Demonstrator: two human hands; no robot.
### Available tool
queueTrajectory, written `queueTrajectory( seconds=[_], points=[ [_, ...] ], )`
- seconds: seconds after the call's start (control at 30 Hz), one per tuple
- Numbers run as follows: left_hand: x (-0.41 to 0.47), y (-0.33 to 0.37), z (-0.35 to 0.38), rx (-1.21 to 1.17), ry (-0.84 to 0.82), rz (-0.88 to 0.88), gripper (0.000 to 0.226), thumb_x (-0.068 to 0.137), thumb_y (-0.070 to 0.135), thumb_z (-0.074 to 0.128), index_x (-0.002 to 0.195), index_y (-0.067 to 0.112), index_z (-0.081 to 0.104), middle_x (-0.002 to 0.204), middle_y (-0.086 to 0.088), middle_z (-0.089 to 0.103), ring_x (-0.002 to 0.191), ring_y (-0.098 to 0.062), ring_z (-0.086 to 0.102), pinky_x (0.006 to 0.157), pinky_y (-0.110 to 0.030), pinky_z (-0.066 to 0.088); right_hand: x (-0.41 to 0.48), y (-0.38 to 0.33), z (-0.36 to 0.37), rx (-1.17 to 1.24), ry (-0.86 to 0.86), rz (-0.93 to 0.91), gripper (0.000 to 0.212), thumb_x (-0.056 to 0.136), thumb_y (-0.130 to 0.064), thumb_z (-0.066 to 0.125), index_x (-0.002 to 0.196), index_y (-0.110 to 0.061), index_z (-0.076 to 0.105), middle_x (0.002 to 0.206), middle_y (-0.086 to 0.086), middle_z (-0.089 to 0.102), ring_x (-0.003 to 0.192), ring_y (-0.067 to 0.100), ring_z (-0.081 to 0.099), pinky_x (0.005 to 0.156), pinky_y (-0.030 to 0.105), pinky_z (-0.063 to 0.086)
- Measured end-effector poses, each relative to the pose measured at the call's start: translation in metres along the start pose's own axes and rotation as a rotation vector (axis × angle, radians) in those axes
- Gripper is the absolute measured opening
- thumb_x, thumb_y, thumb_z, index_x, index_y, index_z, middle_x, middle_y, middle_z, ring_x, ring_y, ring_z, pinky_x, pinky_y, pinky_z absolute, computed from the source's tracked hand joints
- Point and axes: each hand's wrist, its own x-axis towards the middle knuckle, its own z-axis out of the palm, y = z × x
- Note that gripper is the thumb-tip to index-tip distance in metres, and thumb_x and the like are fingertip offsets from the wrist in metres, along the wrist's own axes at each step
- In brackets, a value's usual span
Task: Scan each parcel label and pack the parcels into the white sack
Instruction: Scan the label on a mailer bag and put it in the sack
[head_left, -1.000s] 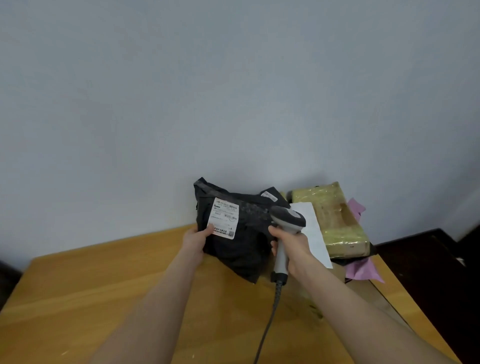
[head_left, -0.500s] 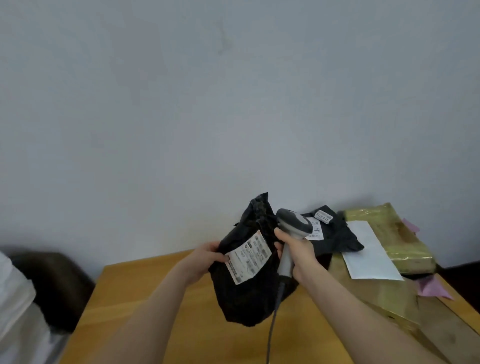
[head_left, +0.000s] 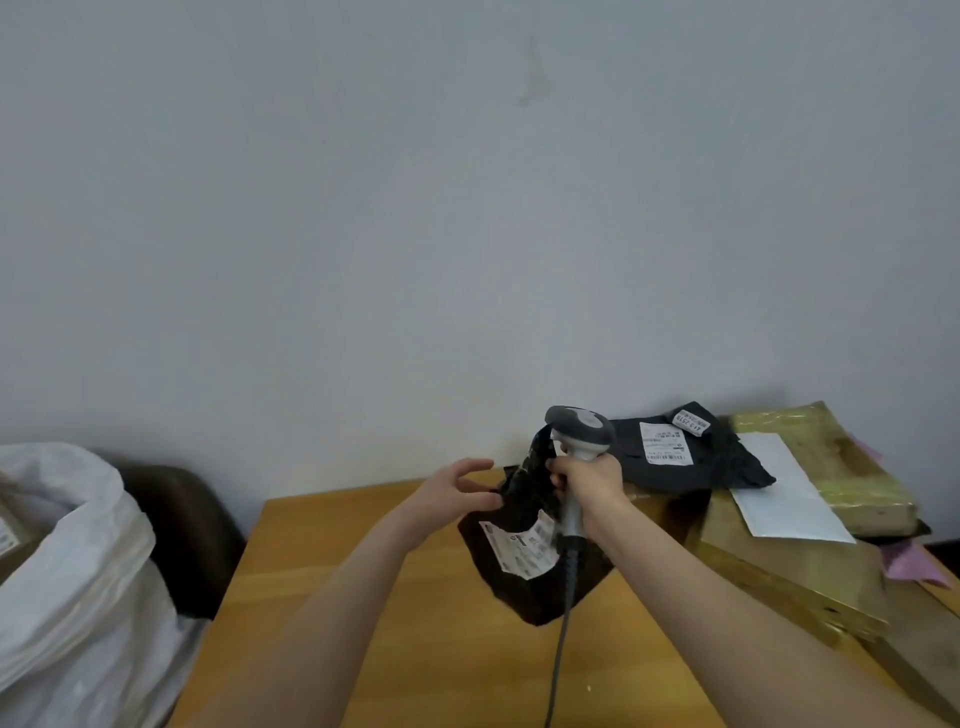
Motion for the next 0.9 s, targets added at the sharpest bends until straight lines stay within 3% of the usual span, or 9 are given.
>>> queueTrajectory(
  seconds=[0.2, 0.3, 0.4, 0.47, 0.63, 0.73, 0.9],
  points=[
    [-0.012, 0.001, 0.027, -0.055, 0.015, 0.067, 0.059, 0.081, 0.031, 0.074, 0.134, 0.031, 0.048, 0.114, 0.012, 0.061, 0.098, -0.003, 0.06, 0.073, -0.014, 0.047, -0.007, -0.005, 0.006, -0.018, -0.053, 0.001, 0.013, 0.081, 0.0, 0.063, 0.071, -0.007, 0.059, 0.061, 0.008, 0.062, 0.063, 0.025, 0.06, 0.075, 0.04, 0.055],
    [-0.014, -0.003, 0.04, -0.059, -0.012, 0.055, 0.038, 0.077, 0.026, 0.076, 0.113, 0.028, 0.062, 0.101, 0.008, 0.07, 0.091, -0.01, 0.068, 0.074, -0.021, 0.052, -0.007, -0.009, 0.005, 0.048, -0.053, 0.009, 0.013, 0.081, 0.003, 0.064, 0.076, -0.007, 0.059, 0.063, 0.008, 0.065, 0.066, 0.023, 0.065, 0.072, 0.039, 0.055],
    [-0.012, -0.007, 0.045, -0.129, 0.271, 0.033, 0.005, 0.085, 0.019, 0.069, 0.089, 0.015, 0.069, 0.09, -0.005, 0.074, 0.082, -0.019, 0.07, 0.079, -0.036, 0.056, -0.008, -0.011, 0.004, 0.119, -0.113, 0.013, 0.016, 0.082, 0.006, 0.065, 0.079, -0.008, 0.058, 0.066, 0.009, 0.065, 0.066, 0.021, 0.066, 0.063, 0.031, 0.052],
    [-0.011, -0.009, 0.038, -0.312, 0.379, -0.027, 0.01, 0.089, 0.017, 0.066, 0.091, 0.007, 0.068, 0.093, -0.012, 0.073, 0.08, -0.022, 0.07, 0.073, -0.037, 0.057, -0.007, -0.011, -0.001, 0.102, -0.127, -0.007, 0.016, 0.081, 0.003, 0.069, 0.076, -0.007, 0.057, 0.068, 0.01, 0.063, 0.065, 0.019, 0.064, 0.064, 0.031, 0.052],
    [-0.013, -0.007, 0.015, -0.693, 0.346, -0.134, 0.027, 0.091, 0.024, 0.064, 0.105, 0.001, 0.064, 0.096, -0.013, 0.074, 0.091, -0.03, 0.07, 0.075, -0.04, 0.056, -0.008, 0.001, -0.026, 0.104, -0.118, 0.019, 0.017, 0.078, -0.004, 0.078, 0.081, -0.005, 0.061, 0.069, 0.008, 0.064, 0.061, 0.014, 0.061, 0.059, 0.026, 0.051],
    [-0.012, -0.003, 0.014, -0.689, 0.285, -0.178, 0.033, 0.094, 0.031, 0.059, 0.107, 0.002, 0.065, 0.097, -0.013, 0.074, 0.09, -0.03, 0.07, 0.074, -0.038, 0.055, -0.017, 0.009, -0.028, 0.123, -0.176, 0.015, 0.016, 0.077, -0.006, 0.079, 0.081, -0.005, 0.063, 0.069, 0.008, 0.065, 0.06, 0.013, 0.061, 0.056, 0.025, 0.051],
    [-0.01, 0.009, 0.02, -0.595, 0.085, -0.228, 0.03, 0.093, 0.025, 0.051, 0.107, 0.003, 0.065, 0.1, -0.013, 0.073, 0.087, -0.026, 0.07, 0.076, -0.035, 0.053, -0.03, -0.005, -0.017, 0.111, -0.263, -0.038, 0.016, 0.077, -0.007, 0.079, 0.08, -0.008, 0.064, 0.064, 0.003, 0.064, 0.053, 0.008, 0.059, 0.047, 0.02, 0.049]
  ],
)
